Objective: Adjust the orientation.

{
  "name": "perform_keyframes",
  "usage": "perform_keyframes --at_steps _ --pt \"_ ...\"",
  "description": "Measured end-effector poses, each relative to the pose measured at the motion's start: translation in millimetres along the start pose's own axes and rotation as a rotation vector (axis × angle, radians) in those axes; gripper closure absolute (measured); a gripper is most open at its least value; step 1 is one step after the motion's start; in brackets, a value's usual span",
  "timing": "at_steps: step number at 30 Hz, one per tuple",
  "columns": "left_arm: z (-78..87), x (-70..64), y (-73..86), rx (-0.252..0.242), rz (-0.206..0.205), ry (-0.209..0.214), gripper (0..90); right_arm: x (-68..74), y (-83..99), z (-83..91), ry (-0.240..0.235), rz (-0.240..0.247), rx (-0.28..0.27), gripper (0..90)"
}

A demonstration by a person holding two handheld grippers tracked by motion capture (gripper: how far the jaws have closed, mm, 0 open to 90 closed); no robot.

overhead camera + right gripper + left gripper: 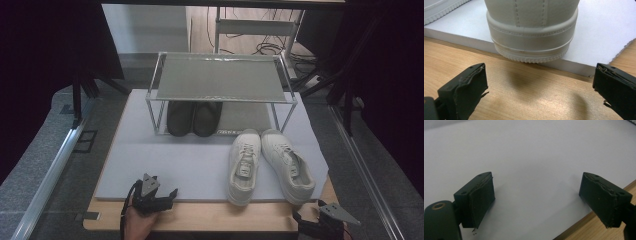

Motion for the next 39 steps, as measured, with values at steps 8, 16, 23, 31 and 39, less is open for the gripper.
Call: perform_keyframes --at_steps 8,16,23,31,39 --pt "0.0 0.0 0.0 0.001 0.000 0.000 12.6 4.8 -5.9 15.0 -0.013 0.021 -0.007 0.0" --pt "-0.1 -0.1 0.0 0.001 0.002 -0.002 12.7 12.1 -11.9 31.0 -0.039 0.001 -0.010 18.8" --pt "0.0 -0.2 0.0 0.001 0.003 -0.003 12.7 25.2 -16.9 41.4 -0.114 0.014 -0.018 32.4" --pt "-0.1 -0.3 0.0 0.001 0.005 -0.004 12.7 42.3 -22.1 47.0 -0.159 0.039 0.012 38.3" --pt "-0.1 -0.3 -0.1 0.001 0.005 -0.005 12.7 57.1 -32.5 48.1 -0.226 0.051 -0.024 58.7"
Point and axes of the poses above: each handheld gripper's, and its own axes: z roughly backward along the jaws, y roughly out of its underside, x roughly to its left, the point moved 6 cm from there along -z, roughly forward along the jaws, and after that the axes turned 13 degrees about x, right-handed, at the moved point
